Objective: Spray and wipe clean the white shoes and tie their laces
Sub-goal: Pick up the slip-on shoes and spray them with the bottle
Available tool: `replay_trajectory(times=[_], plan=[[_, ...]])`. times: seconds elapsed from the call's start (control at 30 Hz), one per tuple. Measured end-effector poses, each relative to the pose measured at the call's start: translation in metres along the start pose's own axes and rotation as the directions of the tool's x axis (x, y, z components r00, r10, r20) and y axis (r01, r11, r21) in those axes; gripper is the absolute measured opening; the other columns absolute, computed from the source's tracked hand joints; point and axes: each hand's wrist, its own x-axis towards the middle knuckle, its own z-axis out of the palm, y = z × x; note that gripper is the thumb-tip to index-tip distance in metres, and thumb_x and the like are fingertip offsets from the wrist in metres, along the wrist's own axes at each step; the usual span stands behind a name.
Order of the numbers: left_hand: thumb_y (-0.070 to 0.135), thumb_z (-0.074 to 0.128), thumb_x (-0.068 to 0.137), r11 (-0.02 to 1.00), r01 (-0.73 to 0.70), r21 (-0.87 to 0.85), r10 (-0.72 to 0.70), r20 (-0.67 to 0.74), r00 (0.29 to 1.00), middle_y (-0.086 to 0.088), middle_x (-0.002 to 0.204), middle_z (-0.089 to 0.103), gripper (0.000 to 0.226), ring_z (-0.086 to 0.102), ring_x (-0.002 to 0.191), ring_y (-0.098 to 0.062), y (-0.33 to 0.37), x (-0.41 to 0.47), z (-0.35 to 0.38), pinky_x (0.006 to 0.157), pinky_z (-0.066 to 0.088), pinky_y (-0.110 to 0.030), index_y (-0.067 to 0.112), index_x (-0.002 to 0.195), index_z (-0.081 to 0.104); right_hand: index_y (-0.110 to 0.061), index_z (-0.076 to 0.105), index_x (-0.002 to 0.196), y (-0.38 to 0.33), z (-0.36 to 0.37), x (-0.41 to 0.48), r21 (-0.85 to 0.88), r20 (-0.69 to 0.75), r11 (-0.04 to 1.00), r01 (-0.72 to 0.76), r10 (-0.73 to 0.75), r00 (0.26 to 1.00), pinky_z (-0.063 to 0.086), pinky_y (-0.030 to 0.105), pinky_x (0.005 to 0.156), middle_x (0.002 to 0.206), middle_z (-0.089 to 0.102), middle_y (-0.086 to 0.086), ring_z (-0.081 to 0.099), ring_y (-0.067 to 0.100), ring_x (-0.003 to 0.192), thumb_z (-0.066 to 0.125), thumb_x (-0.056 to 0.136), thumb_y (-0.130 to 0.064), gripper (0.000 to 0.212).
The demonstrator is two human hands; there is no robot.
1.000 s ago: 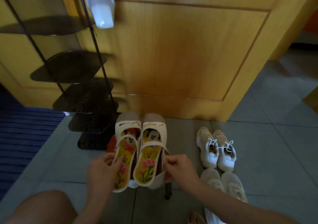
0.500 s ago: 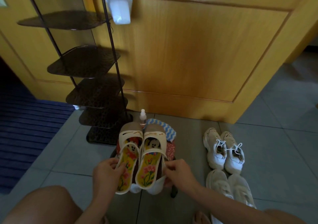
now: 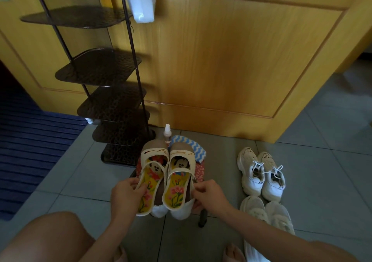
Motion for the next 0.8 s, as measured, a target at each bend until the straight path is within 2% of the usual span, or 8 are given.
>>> replay_trajectory(times=[0.17,0.27,0.37,0.43,0.53,0.63,0.73,0.8], plan=[[0.018,0.067,0.084,0.999,-0.014,0.049,0.013,0.017,1.0,0.008,0.058,0.061,0.01,0.06,0.058,-0.009,0.0,0.002,-0.001,0.056,0.049,-0.025,0.015,0.075,0.069,0.012,0.065,0.084,-0.001,-0.002,0.0,0.01,0.034,0.999,-0.031,0.031,0.999,0.058,0.047,0.066,0.08,0.068,0.027,0.07,0.03,0.067,0.053,0.09,-0.009,0.025],[0.019,0.066,0.085,0.999,-0.013,0.043,0.012,0.023,1.0,0.005,0.058,0.06,0.028,0.059,0.057,-0.01,-0.001,0.002,0.0,0.056,0.048,-0.026,0.027,0.06,0.057,0.012,0.065,0.089,-0.003,-0.003,-0.001,0.024,0.063,0.998,-0.057,0.055,0.996,0.06,0.038,0.062,0.084,0.069,0.025,0.07,0.023,0.062,0.054,0.09,-0.009,0.024],[0.021,0.063,0.087,0.997,0.013,0.074,-0.015,0.032,0.999,0.007,0.059,0.056,0.014,0.055,0.057,-0.007,-0.002,0.003,0.0,0.052,0.044,-0.023,0.013,0.077,0.068,0.012,0.065,0.09,-0.004,-0.004,-0.001,-0.017,0.069,0.999,-0.028,0.029,0.997,0.059,0.041,0.065,0.085,0.07,0.024,0.07,0.027,0.069,0.057,0.09,-0.014,0.027],[0.026,0.06,0.089,0.99,0.045,0.135,-0.057,0.09,0.994,0.007,0.063,0.054,0.019,0.052,0.059,-0.009,-0.002,0.009,-0.002,0.051,0.039,-0.021,0.008,0.087,0.068,0.009,0.066,0.091,-0.007,-0.006,-0.002,-0.063,0.091,0.998,-0.012,0.018,0.996,0.058,0.044,0.069,0.087,0.069,0.023,0.069,0.032,0.076,0.059,0.09,-0.02,0.03],[0.039,0.052,0.092,0.928,0.096,0.361,-0.204,0.274,0.94,0.0,0.069,0.055,0.033,0.054,0.064,-0.014,0.007,0.024,-0.013,0.057,0.044,-0.025,0.015,0.071,0.058,0.004,0.066,0.095,-0.014,-0.017,-0.001,-0.137,0.126,0.99,-0.029,0.047,0.991,0.056,0.039,0.066,0.09,0.069,0.02,0.069,0.033,0.078,0.059,0.091,-0.028,0.033],[0.048,0.049,0.091,0.861,0.152,0.485,-0.328,0.303,0.894,-0.009,0.082,0.064,0.045,0.062,0.073,-0.021,0.021,0.051,-0.024,0.06,0.05,-0.028,0.004,0.089,0.06,-0.002,0.067,0.099,-0.028,-0.038,0.008,-0.173,0.093,0.983,-0.056,0.073,0.993,0.059,0.034,0.064,0.09,0.071,0.012,0.07,0.023,0.071,0.056,0.093,-0.027,0.029],[0.037,0.053,0.091,0.893,0.111,0.436,-0.262,0.302,0.917,-0.015,0.098,0.065,0.035,0.063,0.09,-0.029,0.037,0.074,-0.034,0.071,0.048,-0.03,0.004,0.097,0.064,0.0,0.069,0.098,-0.043,-0.058,0.026,-0.16,-0.028,0.987,-0.006,0.001,1.0,0.056,0.037,0.068,0.09,0.07,0.018,0.063,0.018,0.067,0.055,0.093,-0.024,0.027],[0.028,0.056,0.091,0.965,0.059,0.257,-0.142,0.318,0.937,-0.016,0.097,0.065,0.022,0.062,0.094,-0.031,0.046,0.083,-0.034,0.077,0.048,-0.032,0.009,0.083,0.064,-0.006,0.069,0.102,-0.055,-0.064,0.039,-0.115,-0.085,0.992,0.047,-0.057,0.995,0.054,0.024,0.062,0.096,0.07,0.009,0.063,0.012,0.071,0.057,0.093,-0.022,0.022]])
